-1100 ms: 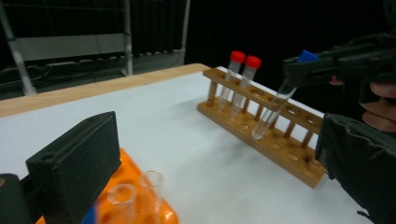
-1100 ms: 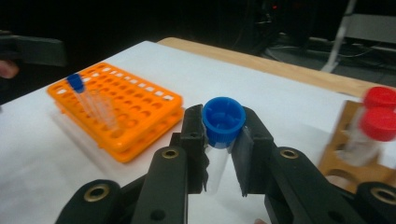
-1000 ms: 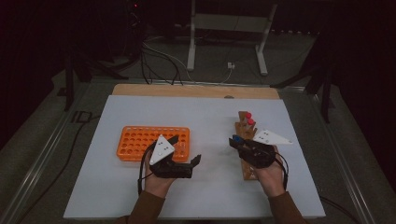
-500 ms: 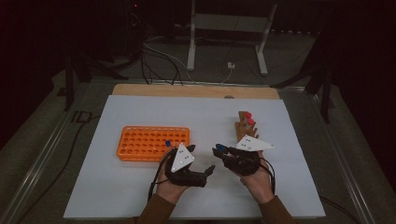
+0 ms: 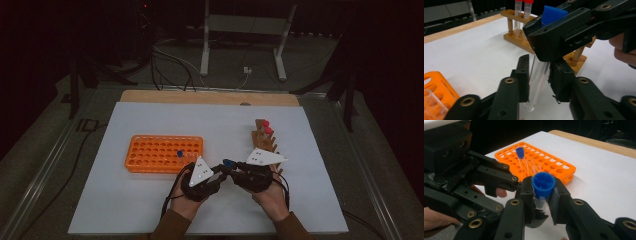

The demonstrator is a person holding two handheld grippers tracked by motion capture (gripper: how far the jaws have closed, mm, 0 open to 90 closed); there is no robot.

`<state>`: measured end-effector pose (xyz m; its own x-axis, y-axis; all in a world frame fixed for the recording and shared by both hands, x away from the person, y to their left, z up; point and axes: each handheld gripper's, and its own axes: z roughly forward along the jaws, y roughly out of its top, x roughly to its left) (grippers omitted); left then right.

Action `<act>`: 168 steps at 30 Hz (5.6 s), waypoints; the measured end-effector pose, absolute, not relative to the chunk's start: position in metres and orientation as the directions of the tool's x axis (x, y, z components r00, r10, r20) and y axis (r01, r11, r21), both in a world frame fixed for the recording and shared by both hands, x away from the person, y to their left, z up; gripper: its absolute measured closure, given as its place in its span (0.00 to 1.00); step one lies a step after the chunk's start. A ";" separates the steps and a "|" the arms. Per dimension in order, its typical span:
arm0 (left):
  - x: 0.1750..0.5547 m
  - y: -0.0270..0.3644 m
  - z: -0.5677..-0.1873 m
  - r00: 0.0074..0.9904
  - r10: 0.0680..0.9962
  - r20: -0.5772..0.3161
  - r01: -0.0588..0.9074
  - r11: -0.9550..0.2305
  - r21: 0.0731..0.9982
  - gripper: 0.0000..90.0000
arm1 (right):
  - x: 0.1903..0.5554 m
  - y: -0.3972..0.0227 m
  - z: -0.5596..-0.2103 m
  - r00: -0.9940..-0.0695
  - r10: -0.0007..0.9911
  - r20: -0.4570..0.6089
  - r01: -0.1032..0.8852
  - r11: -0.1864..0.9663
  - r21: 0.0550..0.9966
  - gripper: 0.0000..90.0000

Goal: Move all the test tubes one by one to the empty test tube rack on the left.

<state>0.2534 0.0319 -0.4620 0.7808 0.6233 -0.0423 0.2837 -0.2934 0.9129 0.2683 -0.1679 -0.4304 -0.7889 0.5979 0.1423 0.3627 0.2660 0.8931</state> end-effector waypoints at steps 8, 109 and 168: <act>0.252 0.030 -0.464 0.800 0.600 -0.025 0.266 -0.316 0.911 0.86 | 0.268 -0.168 -0.430 -0.787 0.604 0.127 0.350 0.267 0.898 0.73; 0.289 0.146 -0.482 0.528 0.849 -0.008 0.410 -0.246 0.878 0.86 | 0.290 -0.234 -0.415 -0.644 0.750 0.150 0.370 0.134 0.919 0.00; 0.279 0.160 -0.440 0.536 0.821 -0.195 0.341 0.001 0.940 0.00 | 0.340 -0.263 -0.427 -0.494 0.865 0.092 0.416 0.142 0.898 0.20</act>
